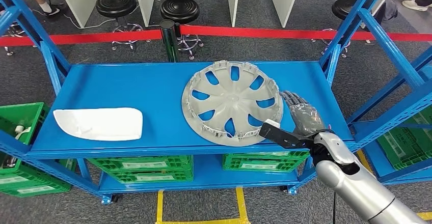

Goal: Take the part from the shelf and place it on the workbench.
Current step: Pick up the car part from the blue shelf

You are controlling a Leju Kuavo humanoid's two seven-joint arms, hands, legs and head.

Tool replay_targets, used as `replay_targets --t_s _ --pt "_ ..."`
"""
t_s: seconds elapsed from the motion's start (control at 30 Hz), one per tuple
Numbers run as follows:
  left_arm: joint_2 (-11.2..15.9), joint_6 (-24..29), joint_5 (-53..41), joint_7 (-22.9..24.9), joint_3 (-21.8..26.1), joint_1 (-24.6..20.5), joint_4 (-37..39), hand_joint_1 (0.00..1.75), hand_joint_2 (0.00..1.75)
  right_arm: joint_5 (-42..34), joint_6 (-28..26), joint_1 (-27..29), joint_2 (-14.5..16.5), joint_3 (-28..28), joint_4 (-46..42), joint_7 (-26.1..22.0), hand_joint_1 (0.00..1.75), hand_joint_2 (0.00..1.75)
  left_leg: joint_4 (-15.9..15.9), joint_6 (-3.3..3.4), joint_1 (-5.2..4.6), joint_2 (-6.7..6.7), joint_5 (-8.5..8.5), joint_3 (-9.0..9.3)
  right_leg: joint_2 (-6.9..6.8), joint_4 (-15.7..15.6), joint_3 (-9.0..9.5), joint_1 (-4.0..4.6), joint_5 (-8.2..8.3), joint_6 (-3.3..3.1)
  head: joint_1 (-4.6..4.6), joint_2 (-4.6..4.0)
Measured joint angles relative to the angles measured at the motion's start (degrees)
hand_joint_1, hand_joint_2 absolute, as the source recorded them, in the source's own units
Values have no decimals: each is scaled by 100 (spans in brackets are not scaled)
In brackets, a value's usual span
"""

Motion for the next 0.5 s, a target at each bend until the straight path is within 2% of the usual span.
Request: replay_targets --t_s 0.5 --pt "1 -148 -15 43 -139 -6 0 0 0 -33 139 -57 281 508 862 -108 0 175 0 0 0 -11 0 0 0 1 -1 0 0 0 -1 0"
